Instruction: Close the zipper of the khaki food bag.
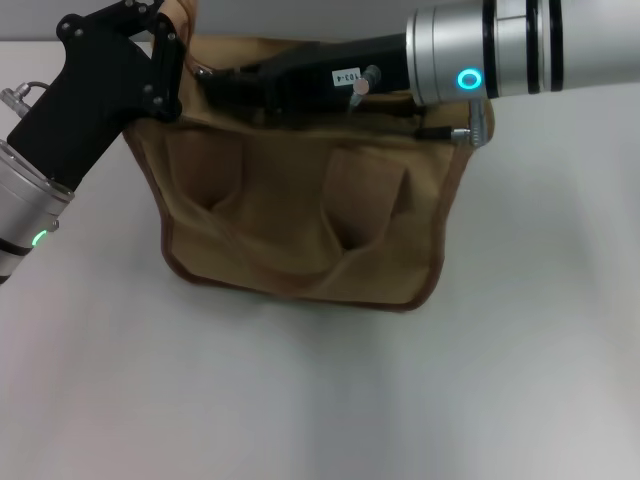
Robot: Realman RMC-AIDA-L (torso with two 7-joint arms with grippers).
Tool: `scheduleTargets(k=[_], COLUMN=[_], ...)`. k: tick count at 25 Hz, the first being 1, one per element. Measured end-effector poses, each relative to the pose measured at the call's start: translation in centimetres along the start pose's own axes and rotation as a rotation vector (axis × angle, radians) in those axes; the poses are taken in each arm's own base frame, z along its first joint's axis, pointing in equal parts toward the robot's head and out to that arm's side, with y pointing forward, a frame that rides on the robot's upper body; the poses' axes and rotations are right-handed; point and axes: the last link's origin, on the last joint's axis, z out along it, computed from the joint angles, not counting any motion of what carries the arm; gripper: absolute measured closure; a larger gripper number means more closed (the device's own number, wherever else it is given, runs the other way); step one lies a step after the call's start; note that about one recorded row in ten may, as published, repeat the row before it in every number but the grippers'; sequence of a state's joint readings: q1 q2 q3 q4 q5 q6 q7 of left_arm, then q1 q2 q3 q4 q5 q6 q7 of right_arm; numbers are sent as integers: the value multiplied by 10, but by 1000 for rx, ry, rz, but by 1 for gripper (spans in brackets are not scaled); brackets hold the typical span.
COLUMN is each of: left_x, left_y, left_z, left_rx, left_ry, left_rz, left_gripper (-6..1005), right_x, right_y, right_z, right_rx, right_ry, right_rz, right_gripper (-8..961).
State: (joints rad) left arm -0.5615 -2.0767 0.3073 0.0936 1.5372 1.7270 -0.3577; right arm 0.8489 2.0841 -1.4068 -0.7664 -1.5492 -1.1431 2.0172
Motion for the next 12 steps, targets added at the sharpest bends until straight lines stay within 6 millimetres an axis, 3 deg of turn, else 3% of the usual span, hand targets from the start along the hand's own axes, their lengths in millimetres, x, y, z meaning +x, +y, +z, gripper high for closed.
scheduleTargets(k=[12], left_x=[1], left_y=[-5], left_z=[-5], left_rx=[42], left_ry=[2], left_rz=[2], left_gripper=[894], right_x=[16], right_y=[-8], right_z=[-11], right_rx=[33], right_ry=[-6], right_rz=[12], right_gripper=[919])
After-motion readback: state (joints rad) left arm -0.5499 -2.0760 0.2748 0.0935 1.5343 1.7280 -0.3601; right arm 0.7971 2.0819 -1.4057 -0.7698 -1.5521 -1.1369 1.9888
